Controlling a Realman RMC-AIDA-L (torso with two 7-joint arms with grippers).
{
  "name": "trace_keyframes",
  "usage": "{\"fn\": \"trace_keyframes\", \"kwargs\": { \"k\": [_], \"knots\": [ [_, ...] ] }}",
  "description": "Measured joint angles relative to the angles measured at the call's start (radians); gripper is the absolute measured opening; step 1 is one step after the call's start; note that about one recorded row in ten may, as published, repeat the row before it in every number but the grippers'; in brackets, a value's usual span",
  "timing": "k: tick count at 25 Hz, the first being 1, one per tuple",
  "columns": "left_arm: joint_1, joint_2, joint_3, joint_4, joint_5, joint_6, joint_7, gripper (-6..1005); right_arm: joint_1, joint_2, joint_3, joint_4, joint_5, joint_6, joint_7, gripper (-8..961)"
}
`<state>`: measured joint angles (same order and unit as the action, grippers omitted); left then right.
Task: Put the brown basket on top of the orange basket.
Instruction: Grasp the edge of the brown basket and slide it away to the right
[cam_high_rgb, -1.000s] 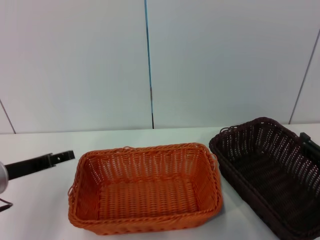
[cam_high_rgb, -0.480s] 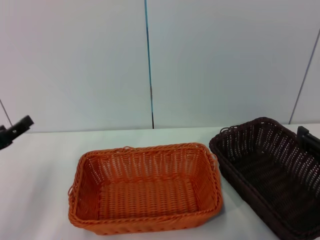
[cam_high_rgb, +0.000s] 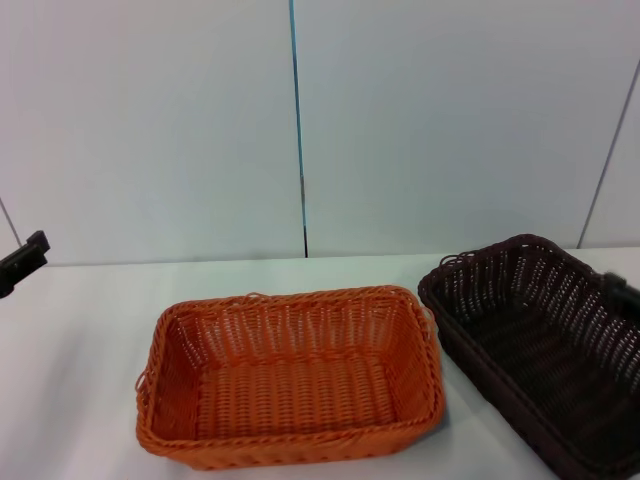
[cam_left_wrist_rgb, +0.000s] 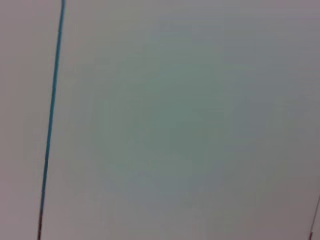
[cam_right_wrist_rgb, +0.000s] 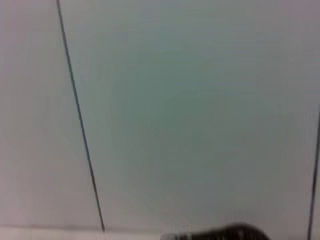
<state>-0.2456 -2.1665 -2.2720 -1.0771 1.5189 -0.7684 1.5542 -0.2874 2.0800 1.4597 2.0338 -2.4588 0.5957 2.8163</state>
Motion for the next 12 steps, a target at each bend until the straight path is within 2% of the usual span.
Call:
{"fn": "trace_keyframes", "kwargs": {
  "k": [1,5,12],
  "knots": [
    [0.003,-0.001,0.008,-0.004,0.000,0.005,0.010,906,0.000,0.000,0.000,0.000,0.000,0.000,0.000,732],
    [0.009,-0.002,0.034,-0.013,-0.003,0.011,0.024,906,0.062,-0.002,0.125,0.006,0.004,0.199,0.058,732],
    [0.017,0.000,0.038,-0.014,-0.002,0.008,0.025,906,0.230,-0.004,0.409,0.001,0.009,0.584,0.065,732]
  ]
}}
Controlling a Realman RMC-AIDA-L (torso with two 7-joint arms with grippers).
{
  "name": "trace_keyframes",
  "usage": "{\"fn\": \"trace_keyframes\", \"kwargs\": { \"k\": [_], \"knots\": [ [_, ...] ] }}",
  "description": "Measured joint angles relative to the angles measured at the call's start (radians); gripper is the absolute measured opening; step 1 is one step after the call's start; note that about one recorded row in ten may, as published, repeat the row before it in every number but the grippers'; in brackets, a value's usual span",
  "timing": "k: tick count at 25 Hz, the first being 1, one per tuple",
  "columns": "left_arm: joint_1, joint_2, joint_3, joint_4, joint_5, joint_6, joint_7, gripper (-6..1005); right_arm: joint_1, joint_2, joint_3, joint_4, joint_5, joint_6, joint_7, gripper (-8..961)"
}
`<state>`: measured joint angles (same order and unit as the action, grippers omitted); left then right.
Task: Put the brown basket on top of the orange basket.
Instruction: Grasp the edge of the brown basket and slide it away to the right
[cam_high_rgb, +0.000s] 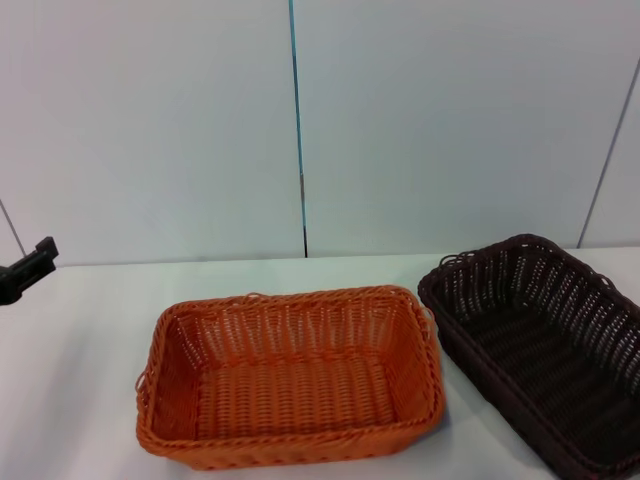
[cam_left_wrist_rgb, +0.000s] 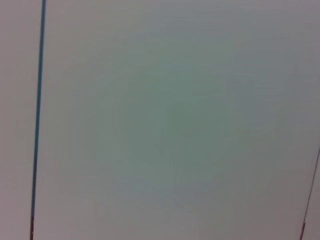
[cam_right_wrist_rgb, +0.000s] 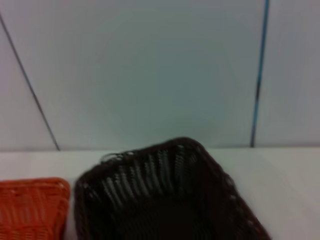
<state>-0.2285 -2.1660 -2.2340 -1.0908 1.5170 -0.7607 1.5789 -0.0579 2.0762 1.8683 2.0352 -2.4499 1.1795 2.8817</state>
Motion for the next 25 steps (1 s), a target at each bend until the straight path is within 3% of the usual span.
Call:
{"fn": "trace_keyframes", "kwargs": {
  "k": [4,9,16,25],
  "knots": [
    [0.008,0.001,-0.002,0.000,-0.005,-0.005,0.001,906,0.119,-0.004,0.132,-0.010,-0.070,0.208,0.002,732],
    [0.013,0.002,0.000,0.001,-0.006,-0.006,0.001,906,0.229,-0.002,0.136,-0.057,-0.259,0.329,0.018,732],
    [0.013,0.004,0.003,0.002,0.028,-0.003,0.009,906,0.277,0.002,0.100,-0.168,-0.310,0.319,0.023,732],
    [0.006,0.006,-0.009,-0.003,0.051,0.005,0.015,905,0.274,0.006,0.074,-0.188,-0.303,0.257,0.027,732]
  ]
}}
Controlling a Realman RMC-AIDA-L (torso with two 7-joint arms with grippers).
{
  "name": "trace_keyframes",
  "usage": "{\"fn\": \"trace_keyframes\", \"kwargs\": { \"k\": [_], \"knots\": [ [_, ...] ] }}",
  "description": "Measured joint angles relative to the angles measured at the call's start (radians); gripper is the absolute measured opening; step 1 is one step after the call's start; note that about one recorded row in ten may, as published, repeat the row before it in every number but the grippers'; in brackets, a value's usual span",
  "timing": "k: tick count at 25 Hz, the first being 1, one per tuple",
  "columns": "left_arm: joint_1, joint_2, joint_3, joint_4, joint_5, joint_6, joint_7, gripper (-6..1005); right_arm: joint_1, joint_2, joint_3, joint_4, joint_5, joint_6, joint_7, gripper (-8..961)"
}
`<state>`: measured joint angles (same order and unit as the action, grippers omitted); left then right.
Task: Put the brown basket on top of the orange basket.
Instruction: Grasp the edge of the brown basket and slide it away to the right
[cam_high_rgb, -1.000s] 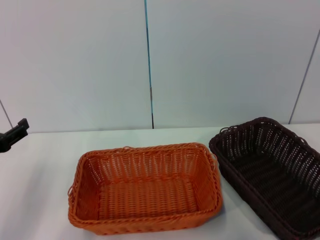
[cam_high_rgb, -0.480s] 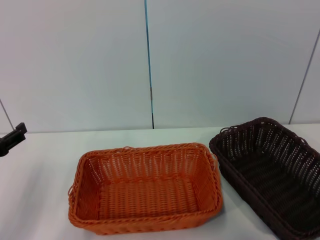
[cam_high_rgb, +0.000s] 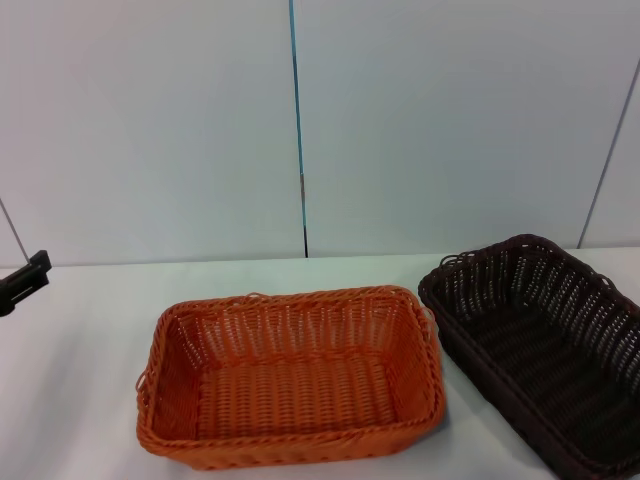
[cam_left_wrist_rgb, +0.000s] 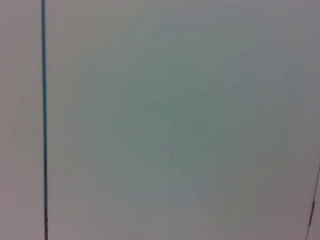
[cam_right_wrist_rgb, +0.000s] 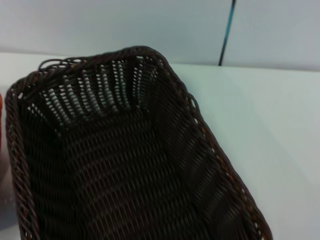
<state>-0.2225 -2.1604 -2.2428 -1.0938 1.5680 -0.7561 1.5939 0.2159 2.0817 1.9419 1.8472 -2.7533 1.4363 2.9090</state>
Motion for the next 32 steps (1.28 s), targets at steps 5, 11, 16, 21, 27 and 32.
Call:
{"fn": "trace_keyframes", "kwargs": {
  "k": [5,11,16,21,27,32],
  "knots": [
    [0.000,0.002,-0.006,0.001,0.001,0.005,0.001,906,-0.010,0.000,-0.066,-0.042,-0.001,-0.098,0.025,732],
    [0.007,0.002,-0.013,-0.002,0.001,0.005,0.001,905,0.052,0.003,0.125,-0.176,0.154,-0.054,0.094,732],
    [0.007,0.002,-0.014,0.004,0.007,0.007,0.001,905,0.044,-0.004,0.301,-0.297,0.428,-0.070,0.090,732],
    [0.002,0.003,-0.016,0.011,0.008,0.012,0.002,905,0.016,0.000,0.337,-0.379,0.576,-0.117,0.040,735],
    [0.000,0.005,-0.017,0.011,0.008,0.024,0.002,905,-0.026,0.006,0.325,-0.424,0.671,-0.243,0.012,738],
    [0.000,0.005,-0.020,0.010,0.008,0.025,0.002,906,-0.106,0.005,0.183,-0.410,0.811,-0.410,-0.090,739]
  ]
}}
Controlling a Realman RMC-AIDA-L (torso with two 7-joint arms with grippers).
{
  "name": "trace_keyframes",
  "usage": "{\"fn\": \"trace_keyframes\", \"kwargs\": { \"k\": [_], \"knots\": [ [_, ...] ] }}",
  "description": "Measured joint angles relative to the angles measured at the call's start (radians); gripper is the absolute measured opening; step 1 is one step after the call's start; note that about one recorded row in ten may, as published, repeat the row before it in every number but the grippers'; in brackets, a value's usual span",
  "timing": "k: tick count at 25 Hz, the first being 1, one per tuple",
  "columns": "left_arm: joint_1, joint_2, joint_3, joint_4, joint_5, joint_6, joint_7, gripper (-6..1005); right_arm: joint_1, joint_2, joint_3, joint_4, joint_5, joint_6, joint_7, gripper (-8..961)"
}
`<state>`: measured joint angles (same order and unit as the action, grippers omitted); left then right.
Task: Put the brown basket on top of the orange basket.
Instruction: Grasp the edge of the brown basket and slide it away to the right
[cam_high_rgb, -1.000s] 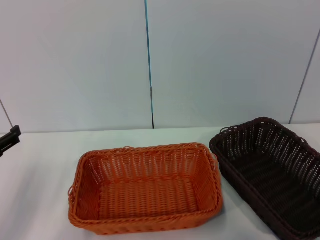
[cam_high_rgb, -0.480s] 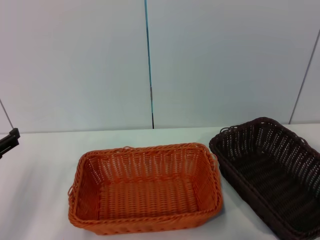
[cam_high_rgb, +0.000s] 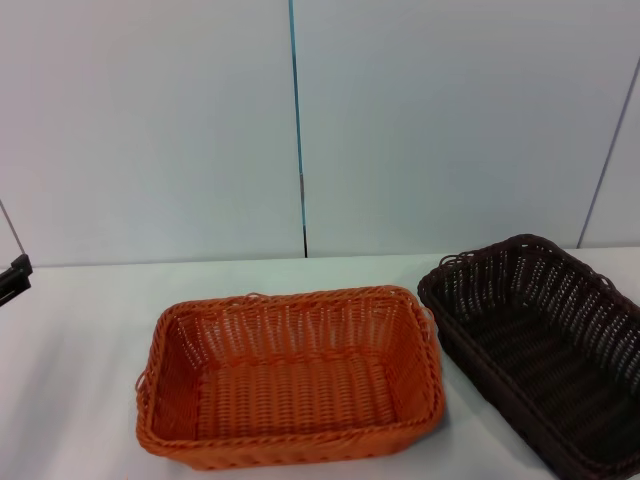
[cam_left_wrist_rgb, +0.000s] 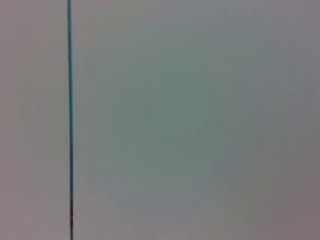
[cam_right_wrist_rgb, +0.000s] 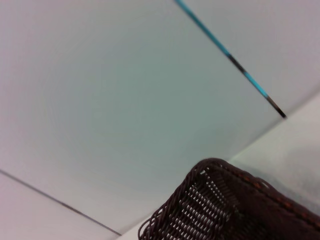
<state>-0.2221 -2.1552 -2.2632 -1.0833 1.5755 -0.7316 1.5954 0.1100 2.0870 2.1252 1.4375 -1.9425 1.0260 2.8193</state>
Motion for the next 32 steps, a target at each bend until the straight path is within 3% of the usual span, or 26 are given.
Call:
{"fn": "trace_keyframes", "kwargs": {
  "k": [4,7,14,16,19,23,32],
  "knots": [
    [-0.002,0.000,-0.007,-0.003,0.000,0.000,0.000,906,-0.041,-0.005,-0.114,0.110,-0.070,-0.098,-0.019,740],
    [-0.006,0.000,-0.007,-0.004,0.000,0.000,0.000,906,-0.024,-0.010,-0.135,0.160,-0.171,-0.088,-0.002,740],
    [-0.011,0.000,-0.007,-0.001,0.000,0.002,0.000,906,0.196,-0.025,-0.124,0.247,-0.659,0.290,0.078,741],
    [-0.012,0.000,-0.007,0.000,0.000,0.008,0.001,906,0.275,-0.023,-0.139,0.257,-0.836,0.403,0.056,741],
    [-0.013,0.000,-0.007,0.002,0.000,0.014,0.002,905,0.371,-0.019,-0.149,0.228,-0.974,0.539,0.001,741],
    [-0.013,0.000,-0.007,0.007,0.000,0.015,0.003,905,0.428,-0.022,-0.152,0.192,-0.988,0.630,-0.040,742],
    [-0.013,0.001,-0.007,0.008,0.001,0.015,0.003,905,0.428,-0.023,-0.192,0.155,-0.989,0.650,-0.046,742]
  ]
}}
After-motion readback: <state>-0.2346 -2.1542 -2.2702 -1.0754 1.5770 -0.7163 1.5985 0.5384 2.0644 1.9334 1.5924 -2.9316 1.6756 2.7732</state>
